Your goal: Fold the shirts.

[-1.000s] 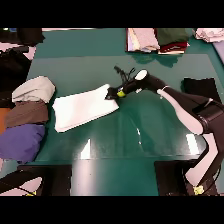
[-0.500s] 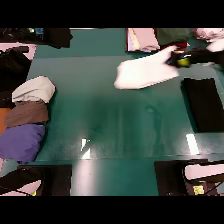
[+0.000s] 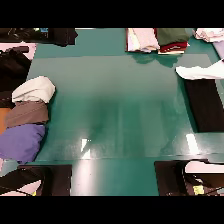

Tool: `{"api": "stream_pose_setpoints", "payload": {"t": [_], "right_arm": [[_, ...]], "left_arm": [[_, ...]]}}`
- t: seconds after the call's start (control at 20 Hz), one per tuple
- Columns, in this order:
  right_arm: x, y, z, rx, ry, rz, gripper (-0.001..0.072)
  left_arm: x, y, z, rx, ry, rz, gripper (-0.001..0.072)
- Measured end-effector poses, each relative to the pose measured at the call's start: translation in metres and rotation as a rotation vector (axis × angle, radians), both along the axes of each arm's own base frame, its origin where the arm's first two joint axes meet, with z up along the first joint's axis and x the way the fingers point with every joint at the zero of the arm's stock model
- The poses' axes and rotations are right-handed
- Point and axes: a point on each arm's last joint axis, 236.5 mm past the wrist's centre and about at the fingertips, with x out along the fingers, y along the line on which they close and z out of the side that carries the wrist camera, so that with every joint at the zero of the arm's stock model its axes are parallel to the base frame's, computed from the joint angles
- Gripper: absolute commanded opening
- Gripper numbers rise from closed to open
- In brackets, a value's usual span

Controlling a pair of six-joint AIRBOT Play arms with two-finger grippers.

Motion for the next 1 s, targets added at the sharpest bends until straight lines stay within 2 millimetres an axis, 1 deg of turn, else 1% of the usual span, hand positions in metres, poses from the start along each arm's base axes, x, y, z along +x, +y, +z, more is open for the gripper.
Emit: {"api": "stream_pose_setpoints", "payload": {"t": [0.2, 0.3, 0.4, 0.45, 0.55, 0.65, 0.75, 0.85, 0.9, 0.95, 1.0], "right_arm": [[-0.004, -0.005, 0.049, -0.049, -0.060, -0.002, 0.0015], [-0.011, -0.005, 0.067, -0.068, -0.076, -0.008, 0.0015], [-0.021, -0.004, 0.076, -0.087, -0.067, -0.015, 0.0015], [-0.026, -0.003, 0.077, -0.089, -0.059, -0.020, 0.0015], [-0.039, 0.001, 0.069, -0.090, -0.023, -0.030, 0.0015], [-0.055, 0.005, 0.054, -0.088, 0.026, -0.042, 0.0015], [-0.077, 0.008, 0.034, -0.079, 0.086, -0.061, 0.0016], [-0.103, 0.012, 0.010, -0.054, 0.147, -0.087, 0.0019], [-0.116, 0.013, -0.003, -0.039, 0.178, -0.102, 0.0078], [-0.130, 0.014, -0.015, -0.019, 0.207, -0.121, 0.0293], [-0.144, 0.014, -0.028, 0.002, 0.235, -0.142, 0.0486]], "left_arm": [[0.001, -0.001, -0.008, 0.006, 0.025, 0.002, 0.0027], [0.001, -0.001, -0.011, 0.009, 0.033, 0.002, 0.0027], [0.001, -0.001, -0.012, 0.011, 0.037, 0.002, 0.0026], [0.000, -0.001, -0.013, 0.014, 0.042, 0.002, 0.0026], [0.000, 0.000, -0.015, 0.020, 0.046, -0.001, 0.0026], [-0.001, 0.000, -0.016, 0.028, 0.048, -0.005, 0.0027], [-0.002, 0.000, -0.017, 0.036, 0.051, -0.009, 0.0027], [-0.003, 0.000, -0.018, 0.044, 0.051, -0.013, 0.0027], [-0.003, 0.000, -0.019, 0.048, 0.050, -0.016, 0.0027], [-0.003, 0.001, -0.019, 0.053, 0.049, -0.019, 0.0027], [-0.003, 0.001, -0.019, 0.057, 0.047, -0.021, 0.0027]]}}
